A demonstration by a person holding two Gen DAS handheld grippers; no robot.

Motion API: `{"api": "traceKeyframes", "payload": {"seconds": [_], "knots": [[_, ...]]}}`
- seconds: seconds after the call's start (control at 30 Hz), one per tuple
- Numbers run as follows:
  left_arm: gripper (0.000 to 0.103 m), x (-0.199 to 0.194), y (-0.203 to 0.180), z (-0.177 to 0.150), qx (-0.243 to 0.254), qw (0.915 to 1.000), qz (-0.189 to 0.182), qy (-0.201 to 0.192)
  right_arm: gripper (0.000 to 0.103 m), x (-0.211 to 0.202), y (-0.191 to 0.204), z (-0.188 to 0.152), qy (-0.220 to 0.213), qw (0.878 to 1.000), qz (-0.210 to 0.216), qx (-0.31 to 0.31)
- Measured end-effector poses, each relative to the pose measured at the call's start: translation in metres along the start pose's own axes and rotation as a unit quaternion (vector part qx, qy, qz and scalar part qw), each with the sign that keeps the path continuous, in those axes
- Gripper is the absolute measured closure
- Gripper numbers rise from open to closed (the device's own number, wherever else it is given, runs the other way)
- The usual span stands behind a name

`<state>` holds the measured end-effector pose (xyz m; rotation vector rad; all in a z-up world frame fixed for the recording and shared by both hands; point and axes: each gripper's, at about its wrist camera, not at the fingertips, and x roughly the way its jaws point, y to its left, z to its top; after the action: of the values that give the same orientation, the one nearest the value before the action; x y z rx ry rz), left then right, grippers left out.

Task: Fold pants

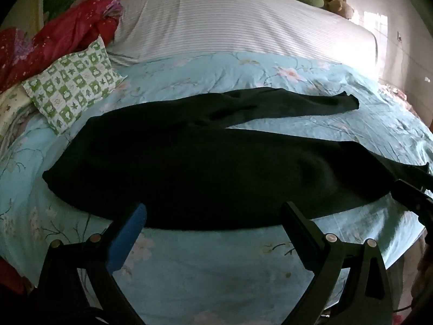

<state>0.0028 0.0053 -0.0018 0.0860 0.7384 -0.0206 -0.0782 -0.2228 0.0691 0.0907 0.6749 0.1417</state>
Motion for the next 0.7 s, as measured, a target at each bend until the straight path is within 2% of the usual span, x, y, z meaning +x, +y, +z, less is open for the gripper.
{"api": "traceKeyframes", "payload": {"seconds": [0.7], "knots": [[0.003, -0.0020, -0.0001, -0.0012, 0.001, 1.0000, -0.001, -0.004, 0.000, -0.0004, 0.0026, -0.0008, 0.003, 1.000, 0.000, 0.001]]}}
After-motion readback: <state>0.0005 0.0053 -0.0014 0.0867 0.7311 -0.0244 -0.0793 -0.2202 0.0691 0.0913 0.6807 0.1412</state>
